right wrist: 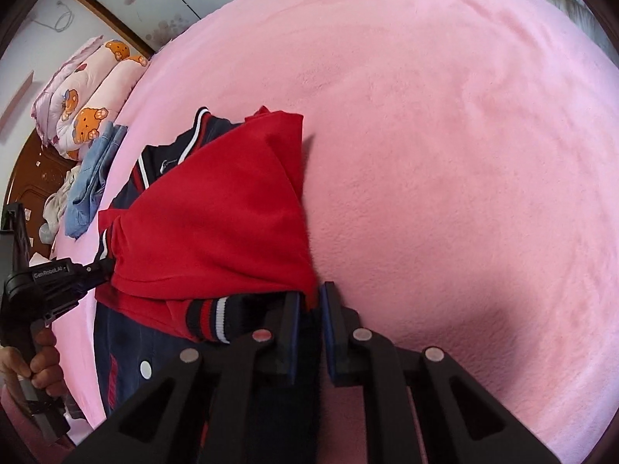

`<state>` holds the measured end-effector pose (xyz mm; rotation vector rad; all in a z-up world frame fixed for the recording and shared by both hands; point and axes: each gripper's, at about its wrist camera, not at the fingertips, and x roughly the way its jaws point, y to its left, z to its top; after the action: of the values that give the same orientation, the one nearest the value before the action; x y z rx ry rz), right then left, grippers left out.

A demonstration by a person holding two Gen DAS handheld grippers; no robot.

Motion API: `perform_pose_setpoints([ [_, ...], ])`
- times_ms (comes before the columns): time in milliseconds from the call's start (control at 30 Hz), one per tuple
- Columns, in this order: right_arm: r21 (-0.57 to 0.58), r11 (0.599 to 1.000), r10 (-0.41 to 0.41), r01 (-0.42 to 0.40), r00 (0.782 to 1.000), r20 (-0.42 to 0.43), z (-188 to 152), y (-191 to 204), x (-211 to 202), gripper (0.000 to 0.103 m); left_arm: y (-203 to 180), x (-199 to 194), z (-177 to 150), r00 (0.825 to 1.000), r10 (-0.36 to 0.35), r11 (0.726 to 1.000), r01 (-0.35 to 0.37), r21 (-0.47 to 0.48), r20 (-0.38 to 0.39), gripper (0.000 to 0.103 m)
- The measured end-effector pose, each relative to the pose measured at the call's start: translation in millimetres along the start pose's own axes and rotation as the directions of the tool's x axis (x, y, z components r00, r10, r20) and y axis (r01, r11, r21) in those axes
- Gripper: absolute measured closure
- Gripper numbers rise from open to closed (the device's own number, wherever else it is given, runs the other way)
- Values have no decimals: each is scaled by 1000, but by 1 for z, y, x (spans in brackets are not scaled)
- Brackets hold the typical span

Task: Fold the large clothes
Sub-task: 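Press the folded sleeves flat with the left tool while the right tool releases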

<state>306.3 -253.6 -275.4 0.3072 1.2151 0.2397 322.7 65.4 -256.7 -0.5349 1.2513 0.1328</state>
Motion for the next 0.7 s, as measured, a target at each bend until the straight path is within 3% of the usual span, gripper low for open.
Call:
perform_pose_setpoints([
  [100, -23, 1000, 10, -10, 1000, -12, 1, 7, -9, 91, 1, 1, 1, 1000, 12, 999, -11, 32, -12, 84],
  [167, -19, 1000, 13, -14, 999, -32, 0, 9, -16, 91, -4, -3, 1, 998, 64, 995, -63, 79, -16, 72],
  [267, -24, 1000, -3, 2, 999, -42, -4, 12, -30, 91, -13, -15, -2, 992, 127, 985, -125, 122, -8, 64],
  [400, -61, 998, 34, -34, 999, 7, -7, 27, -53, 91, -29, -38, -13, 992, 124, 977, -128, 170, 35, 55],
  [467, -77, 993, 95, -94, 995, 19, -4, 39, -51, 93, -38, -47, -20, 996, 73, 982, -82, 169, 54, 55],
  [533, -85, 988, 129, -128, 992, 8, -1, 48, -40, 101, -43, -48, -25, 999, -1, 985, -5, 170, 39, 61],
  [567, -82, 987, 139, -137, 990, 7, 1, 52, -34, 102, -48, -44, -27, 999, -43, 984, 40, 171, 18, 76],
  [600, -74, 984, 161, -160, 987, 9, 2, 57, -27, 103, -54, -37, -29, 997, -80, 982, 81, 173, -9, 83],
  [700, -47, 976, 213, -213, 977, 10, 4, 68, -10, 103, -69, -20, -37, 990, -130, 975, 138, 171, -56, 95],
])
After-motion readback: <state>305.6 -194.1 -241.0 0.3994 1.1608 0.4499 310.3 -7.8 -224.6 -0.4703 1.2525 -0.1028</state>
